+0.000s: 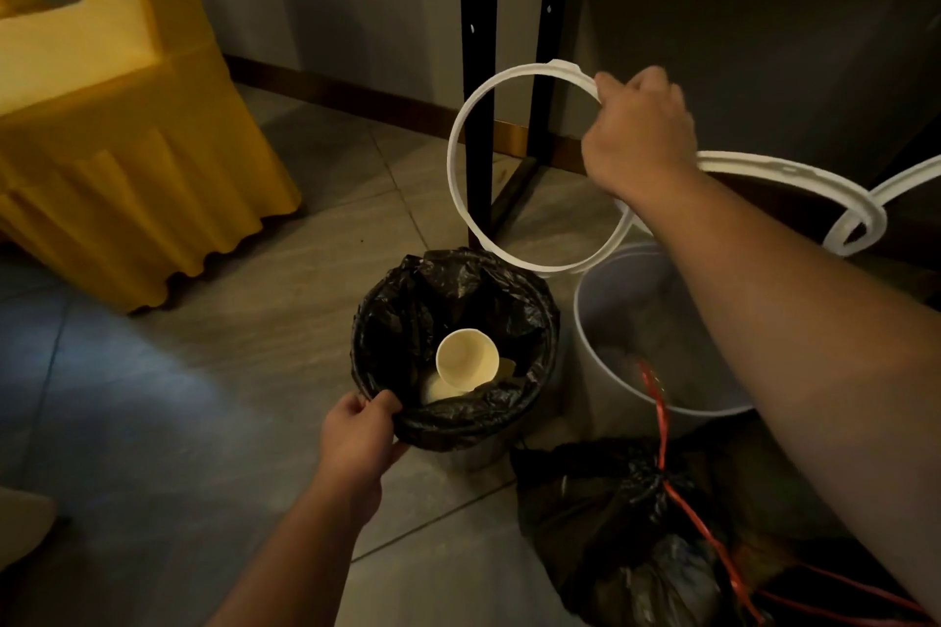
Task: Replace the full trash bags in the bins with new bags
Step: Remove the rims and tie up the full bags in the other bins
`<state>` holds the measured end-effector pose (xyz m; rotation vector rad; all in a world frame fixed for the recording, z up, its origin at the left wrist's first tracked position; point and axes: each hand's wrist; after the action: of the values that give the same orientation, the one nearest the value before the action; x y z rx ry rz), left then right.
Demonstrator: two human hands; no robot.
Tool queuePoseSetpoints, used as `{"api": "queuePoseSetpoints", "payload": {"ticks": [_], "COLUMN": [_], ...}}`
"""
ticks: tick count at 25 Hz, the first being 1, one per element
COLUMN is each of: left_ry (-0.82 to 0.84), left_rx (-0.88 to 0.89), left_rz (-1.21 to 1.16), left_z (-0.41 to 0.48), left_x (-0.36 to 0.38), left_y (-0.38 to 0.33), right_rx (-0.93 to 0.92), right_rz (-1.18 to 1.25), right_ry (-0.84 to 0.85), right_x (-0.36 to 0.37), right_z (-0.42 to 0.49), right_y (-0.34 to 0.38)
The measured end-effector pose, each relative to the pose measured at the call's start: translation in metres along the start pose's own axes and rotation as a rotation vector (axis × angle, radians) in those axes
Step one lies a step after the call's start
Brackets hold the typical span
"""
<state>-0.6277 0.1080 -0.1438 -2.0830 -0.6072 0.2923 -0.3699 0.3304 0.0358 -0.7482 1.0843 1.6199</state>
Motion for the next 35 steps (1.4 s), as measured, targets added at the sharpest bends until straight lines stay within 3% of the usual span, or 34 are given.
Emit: {"api": "queuePoseSetpoints", "payload": {"ticks": [6, 11, 13, 16, 18, 19, 21, 23, 26, 31, 35], "left_ry": [-0.031, -0.149, -0.192, -0.200, -0.167, -0.146, -0.092, -0.016, 0.072, 0.125, 0.256], "left_rx": [-0.017, -0.003, 0.000, -0.006, -0.016, -0.013, 0.013, 0.062, 0.128, 0.218, 0.338], "left_rz": [-0.148, -0.293, -0.306, -0.383, -0.433, -0.450, -0.471, -0.442, -0.346, -0.211, -0.005], "left_z": [-0.005, -0.011, -0.013, -0.015, -0.019, -0.020, -0.022, -0.024, -0.029, -0.037, -0.044], "left_x": [-0.003, -0.008, -0.008, -0.005, -0.003, -0.002, -0.002, -0.002, -0.003, -0.002, -0.002], "left_y": [-0.001, -0.001, -0.002, -0.007, -0.014, -0.018, -0.027, -0.036, -0.043, -0.053, -0.056], "right_rx": [-0.144, -0.194, -0.202, -0.553, -0.759, -0.718, -0.350, -0.005, 0.209, 0.257, 0.233], "right_rz": [0.142, 0.142, 0.155, 0.192, 0.260, 0.240, 0.084, 0.046, 0.088, 0.027, 0.008], "right_ry": [-0.273, -0.233, -0.327, -0.542, -0.344, -0.147, 0.299, 0.523, 0.627, 0.771, 0.607], "right_x": [0.009, 0.013, 0.010, 0.018, 0.033, 0.041, 0.054, 0.062, 0.072, 0.090, 0.097], "right_z": [-0.031, -0.056, -0.069, -0.108, -0.137, -0.148, -0.151, -0.136, -0.107, -0.089, -0.087], "right_y": [0.000, 0.006, 0.011, 0.030, 0.039, 0.041, 0.041, 0.033, 0.025, 0.031, 0.025]}}
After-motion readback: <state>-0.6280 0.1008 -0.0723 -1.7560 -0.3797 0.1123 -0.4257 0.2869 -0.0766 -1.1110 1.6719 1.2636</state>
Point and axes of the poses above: each hand's wrist, its own z-axis towards the middle knuckle, its own x-axis out of the palm, y = z × x, and after that the axes turned 5 degrees about x, right-handed
